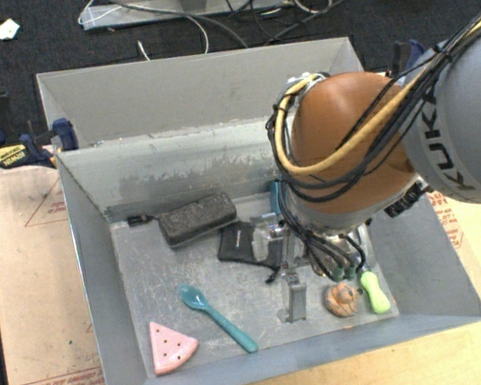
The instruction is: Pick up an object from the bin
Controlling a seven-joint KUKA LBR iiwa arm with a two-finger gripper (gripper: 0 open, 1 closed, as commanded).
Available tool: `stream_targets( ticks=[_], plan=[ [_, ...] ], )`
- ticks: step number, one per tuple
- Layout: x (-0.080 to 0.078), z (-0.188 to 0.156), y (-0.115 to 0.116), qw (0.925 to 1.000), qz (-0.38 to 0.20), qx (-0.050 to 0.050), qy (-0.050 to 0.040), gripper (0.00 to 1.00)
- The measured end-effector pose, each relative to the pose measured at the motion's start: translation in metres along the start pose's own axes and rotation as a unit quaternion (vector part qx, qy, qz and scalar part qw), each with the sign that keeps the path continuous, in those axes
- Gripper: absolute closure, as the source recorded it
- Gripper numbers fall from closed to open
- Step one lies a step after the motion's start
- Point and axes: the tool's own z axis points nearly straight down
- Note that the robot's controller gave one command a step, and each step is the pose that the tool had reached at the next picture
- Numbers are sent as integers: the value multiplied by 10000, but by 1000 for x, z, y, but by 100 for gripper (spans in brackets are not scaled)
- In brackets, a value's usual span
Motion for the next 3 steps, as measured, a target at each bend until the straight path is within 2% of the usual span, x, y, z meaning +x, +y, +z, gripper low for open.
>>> stream_targets(
  ticks=[1,2,3],
  plan=[
    [-2,-4,-1,10000,18,-6,-38,0],
    [-36,62,-24,10000,29,-14,-71,0],
    [-89,125,-62,9989,-450,-22,-128,0]
  ],
)
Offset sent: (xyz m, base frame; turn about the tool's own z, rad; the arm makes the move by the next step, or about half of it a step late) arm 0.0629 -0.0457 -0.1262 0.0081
